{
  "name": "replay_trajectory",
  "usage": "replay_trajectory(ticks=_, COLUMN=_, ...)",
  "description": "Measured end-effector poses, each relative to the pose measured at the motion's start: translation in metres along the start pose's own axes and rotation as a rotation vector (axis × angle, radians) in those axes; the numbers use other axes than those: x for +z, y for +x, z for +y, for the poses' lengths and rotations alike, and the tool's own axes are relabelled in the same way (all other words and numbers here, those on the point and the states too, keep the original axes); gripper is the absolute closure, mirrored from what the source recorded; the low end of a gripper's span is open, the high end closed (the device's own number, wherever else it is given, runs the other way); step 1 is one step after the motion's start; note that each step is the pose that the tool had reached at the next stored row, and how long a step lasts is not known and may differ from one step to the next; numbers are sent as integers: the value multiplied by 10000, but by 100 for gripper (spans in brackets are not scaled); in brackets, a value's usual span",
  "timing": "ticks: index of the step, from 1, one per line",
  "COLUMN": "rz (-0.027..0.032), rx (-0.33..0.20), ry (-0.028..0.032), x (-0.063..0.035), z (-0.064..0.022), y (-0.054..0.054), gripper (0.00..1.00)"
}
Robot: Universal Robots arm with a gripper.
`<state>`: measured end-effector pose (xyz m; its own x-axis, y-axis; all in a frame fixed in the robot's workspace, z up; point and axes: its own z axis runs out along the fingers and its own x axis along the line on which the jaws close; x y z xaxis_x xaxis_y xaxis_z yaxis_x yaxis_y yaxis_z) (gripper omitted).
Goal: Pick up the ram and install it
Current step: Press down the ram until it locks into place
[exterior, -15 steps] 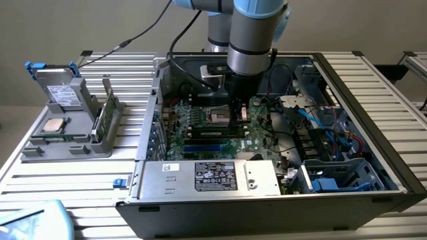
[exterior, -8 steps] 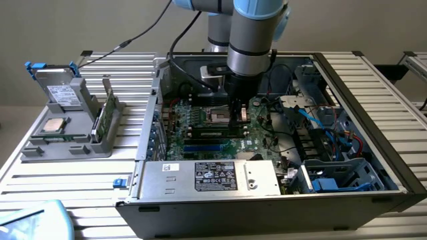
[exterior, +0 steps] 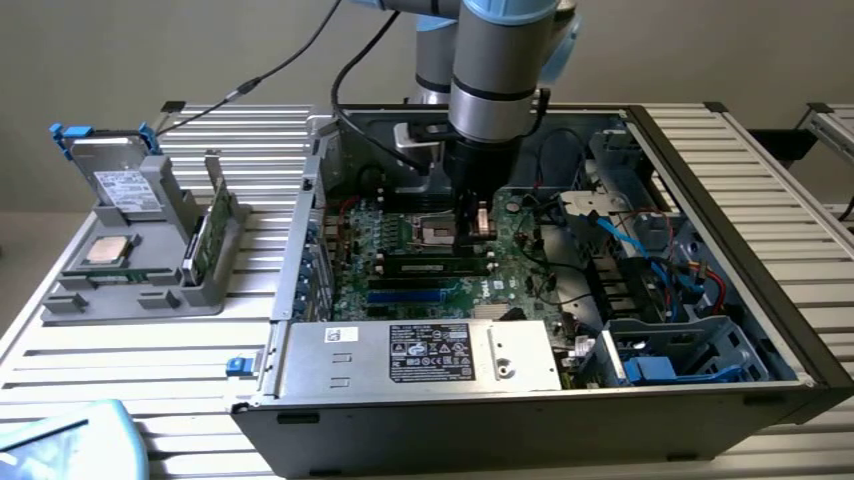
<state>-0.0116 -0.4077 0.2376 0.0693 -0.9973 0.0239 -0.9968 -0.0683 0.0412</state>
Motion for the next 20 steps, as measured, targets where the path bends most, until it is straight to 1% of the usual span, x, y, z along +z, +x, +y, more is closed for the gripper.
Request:
replay_trajectory(ticks=6, rz=4, rx=0, ry=15, x=5, z=162, y=-11, gripper=90)
replay_trajectory(ticks=11, rz=5, rx=1, ry=29, x=10, z=273, y=-19, gripper=90)
replay_trajectory(ticks=14, rz=2, rx=0, ry=35, x=17, z=284, y=-19, gripper=90)
replay_trajectory(ticks=20, rz=6, rx=1, ry=45, x=67, z=291, y=-22, gripper=90)
